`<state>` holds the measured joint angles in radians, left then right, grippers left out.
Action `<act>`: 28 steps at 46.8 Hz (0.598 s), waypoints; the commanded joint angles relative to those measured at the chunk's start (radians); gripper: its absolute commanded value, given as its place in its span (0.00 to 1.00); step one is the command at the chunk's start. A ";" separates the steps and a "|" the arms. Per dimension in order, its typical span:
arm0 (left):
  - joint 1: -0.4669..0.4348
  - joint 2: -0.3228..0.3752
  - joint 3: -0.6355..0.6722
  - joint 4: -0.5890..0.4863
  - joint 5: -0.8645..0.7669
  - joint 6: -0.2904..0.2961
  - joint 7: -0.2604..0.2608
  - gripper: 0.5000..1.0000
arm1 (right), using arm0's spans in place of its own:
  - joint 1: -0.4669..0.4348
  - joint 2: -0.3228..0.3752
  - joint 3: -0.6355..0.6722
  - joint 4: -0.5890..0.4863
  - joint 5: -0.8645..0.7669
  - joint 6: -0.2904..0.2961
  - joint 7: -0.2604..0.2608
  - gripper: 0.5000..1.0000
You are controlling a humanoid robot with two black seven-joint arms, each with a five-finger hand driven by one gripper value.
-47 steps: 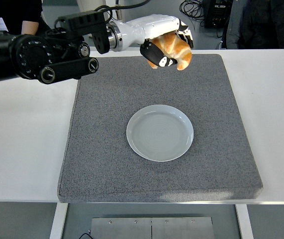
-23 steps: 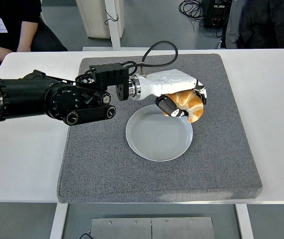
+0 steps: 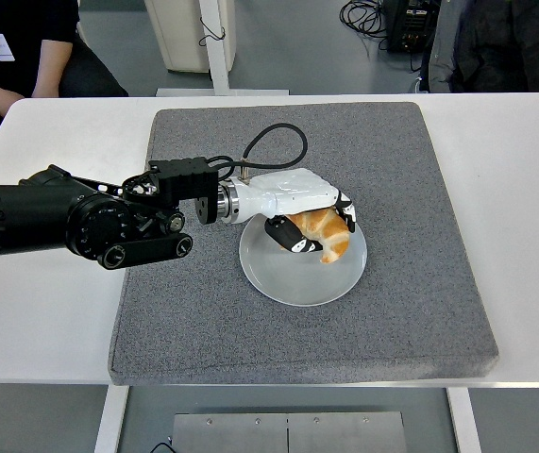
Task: Place the bread on the plate
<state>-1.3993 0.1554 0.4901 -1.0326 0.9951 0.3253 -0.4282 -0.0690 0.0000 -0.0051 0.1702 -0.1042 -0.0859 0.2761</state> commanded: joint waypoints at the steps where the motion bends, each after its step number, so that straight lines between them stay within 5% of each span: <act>1: 0.011 0.003 -0.001 0.000 0.011 0.006 -0.004 0.00 | 0.000 0.000 -0.001 0.000 0.000 0.000 0.000 1.00; 28: 0.043 0.009 0.002 0.017 0.014 0.011 -0.006 0.00 | 0.000 0.000 -0.001 0.000 0.000 0.000 0.000 1.00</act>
<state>-1.3600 0.1644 0.4926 -1.0163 1.0104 0.3362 -0.4356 -0.0690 0.0000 -0.0062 0.1702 -0.1038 -0.0859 0.2760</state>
